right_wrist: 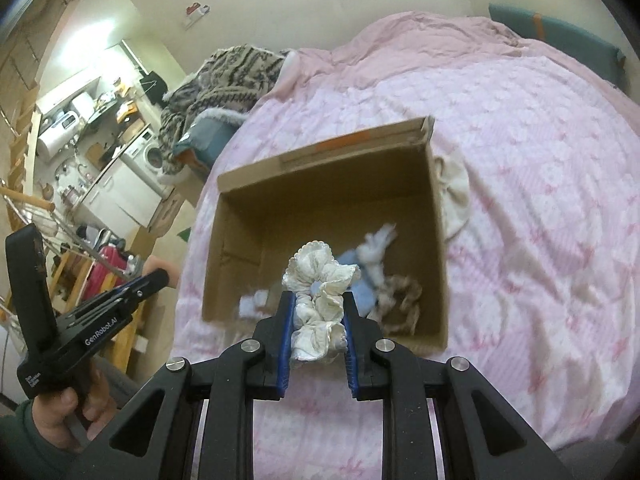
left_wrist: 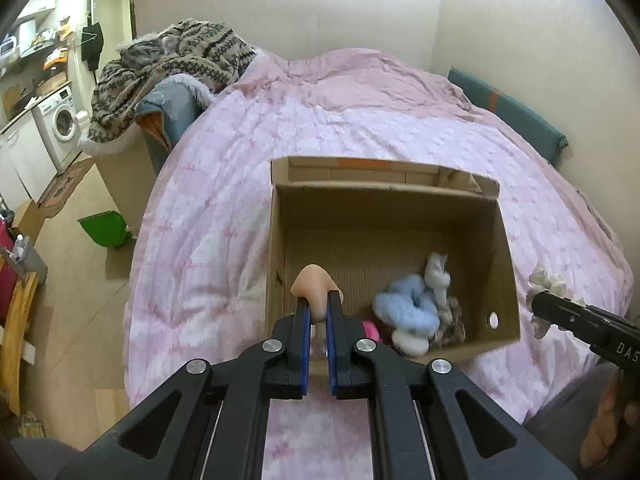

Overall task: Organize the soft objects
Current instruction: 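Carry the cork roll and cream scrunchie over the box with both grippers, then release the cork roll and scrunchie into the box and open both grippers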

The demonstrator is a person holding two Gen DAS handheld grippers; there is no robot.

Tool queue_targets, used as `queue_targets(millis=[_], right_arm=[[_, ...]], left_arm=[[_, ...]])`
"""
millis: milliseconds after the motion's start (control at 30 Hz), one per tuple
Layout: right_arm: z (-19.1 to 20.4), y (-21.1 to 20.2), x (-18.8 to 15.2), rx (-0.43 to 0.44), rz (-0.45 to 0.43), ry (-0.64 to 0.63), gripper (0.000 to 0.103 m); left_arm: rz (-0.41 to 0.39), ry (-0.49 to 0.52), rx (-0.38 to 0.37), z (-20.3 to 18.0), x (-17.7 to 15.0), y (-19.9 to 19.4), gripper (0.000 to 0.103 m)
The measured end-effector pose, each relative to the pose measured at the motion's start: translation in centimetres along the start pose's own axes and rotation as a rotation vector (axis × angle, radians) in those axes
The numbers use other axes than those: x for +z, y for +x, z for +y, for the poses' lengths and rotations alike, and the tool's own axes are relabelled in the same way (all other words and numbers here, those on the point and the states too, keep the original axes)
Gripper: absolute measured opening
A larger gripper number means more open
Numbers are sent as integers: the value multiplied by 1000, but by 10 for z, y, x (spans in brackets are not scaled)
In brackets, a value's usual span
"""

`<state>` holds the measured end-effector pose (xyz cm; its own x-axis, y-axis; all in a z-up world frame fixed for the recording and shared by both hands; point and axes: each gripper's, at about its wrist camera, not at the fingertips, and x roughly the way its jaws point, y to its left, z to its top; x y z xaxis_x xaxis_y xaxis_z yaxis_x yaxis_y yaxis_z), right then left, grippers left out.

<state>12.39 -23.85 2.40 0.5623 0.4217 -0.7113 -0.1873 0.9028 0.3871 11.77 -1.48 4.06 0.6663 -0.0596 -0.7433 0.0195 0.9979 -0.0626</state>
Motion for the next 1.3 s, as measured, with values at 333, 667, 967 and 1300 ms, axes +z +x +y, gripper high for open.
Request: queue_targets(millis=[333,667,967,1300], right_arm=[[-19,26,21,-22,-12,37,23],[-38,70,2,-81,101,78,23],[-32,84,-4,-94,153,52,24],[-27,93,-9,-97,194,34,24]], left_arm=[[16,44,-29,-3,19,59,7],[75,105,-13,-15,-12,99,7],[118,89,6,-13,-18,109,7],[156,71,-15,-13,-20,115,7]])
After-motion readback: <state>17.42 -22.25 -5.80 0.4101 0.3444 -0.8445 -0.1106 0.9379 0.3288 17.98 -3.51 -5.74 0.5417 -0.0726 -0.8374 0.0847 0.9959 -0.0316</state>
